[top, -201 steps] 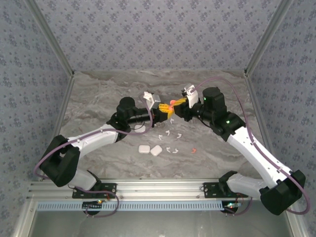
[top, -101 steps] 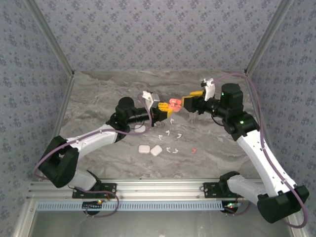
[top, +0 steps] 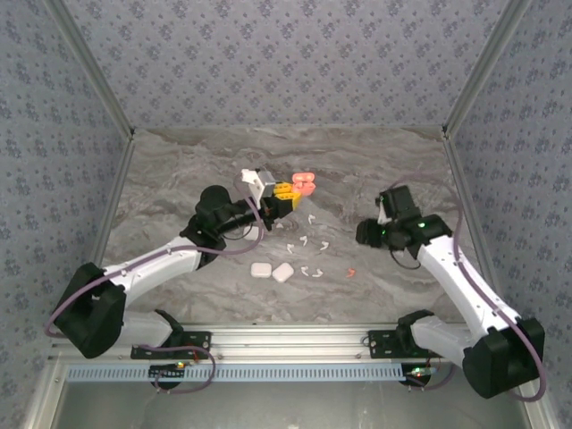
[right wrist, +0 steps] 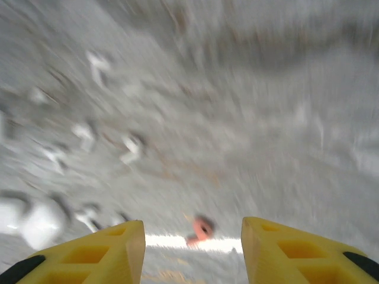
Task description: Insert wireless bluetooth earbuds into charging case
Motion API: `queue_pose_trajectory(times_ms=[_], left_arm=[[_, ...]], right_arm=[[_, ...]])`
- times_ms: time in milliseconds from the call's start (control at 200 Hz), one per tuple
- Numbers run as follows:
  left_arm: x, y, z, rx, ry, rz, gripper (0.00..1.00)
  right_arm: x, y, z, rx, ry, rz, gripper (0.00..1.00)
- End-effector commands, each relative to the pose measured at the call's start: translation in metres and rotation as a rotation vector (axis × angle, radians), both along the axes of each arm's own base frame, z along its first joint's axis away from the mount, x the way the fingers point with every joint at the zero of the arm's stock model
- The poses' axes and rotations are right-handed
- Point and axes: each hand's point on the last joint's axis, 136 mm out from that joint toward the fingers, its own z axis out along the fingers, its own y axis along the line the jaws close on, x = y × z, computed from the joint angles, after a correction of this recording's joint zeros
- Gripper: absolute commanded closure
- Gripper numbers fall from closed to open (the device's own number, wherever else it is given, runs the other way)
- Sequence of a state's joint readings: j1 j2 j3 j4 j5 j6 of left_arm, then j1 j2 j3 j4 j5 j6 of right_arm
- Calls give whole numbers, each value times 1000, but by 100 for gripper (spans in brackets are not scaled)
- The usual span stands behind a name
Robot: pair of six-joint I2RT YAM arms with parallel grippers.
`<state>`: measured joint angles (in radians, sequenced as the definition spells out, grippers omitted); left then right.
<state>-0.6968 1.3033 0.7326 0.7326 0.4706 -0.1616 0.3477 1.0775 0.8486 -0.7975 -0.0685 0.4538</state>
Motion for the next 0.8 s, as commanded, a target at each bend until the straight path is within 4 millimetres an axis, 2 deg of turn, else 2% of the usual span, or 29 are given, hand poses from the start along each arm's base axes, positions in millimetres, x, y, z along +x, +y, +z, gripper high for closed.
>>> queue_pose_trajectory(times_ms=[0,130,255,455,795], left_arm=[[-5,5,13,-18,-49,19,100],[-6,6,13,-17,-47,17,100],[-6,4,13,-17,-46,10,100],[-6,3,15,-20,-50,4,100],[-7,4,14,-13,-49,3,100]], right_arm=[[-34,-11,-40,-101,164,-84,52],[-42,-6,-64,-122,207,-95,54],[-40,5,-80,-95,224,-88,55],[-28,19,-90,-96,232,-62,57],[-23,31,-106,-100,266,-40,60]])
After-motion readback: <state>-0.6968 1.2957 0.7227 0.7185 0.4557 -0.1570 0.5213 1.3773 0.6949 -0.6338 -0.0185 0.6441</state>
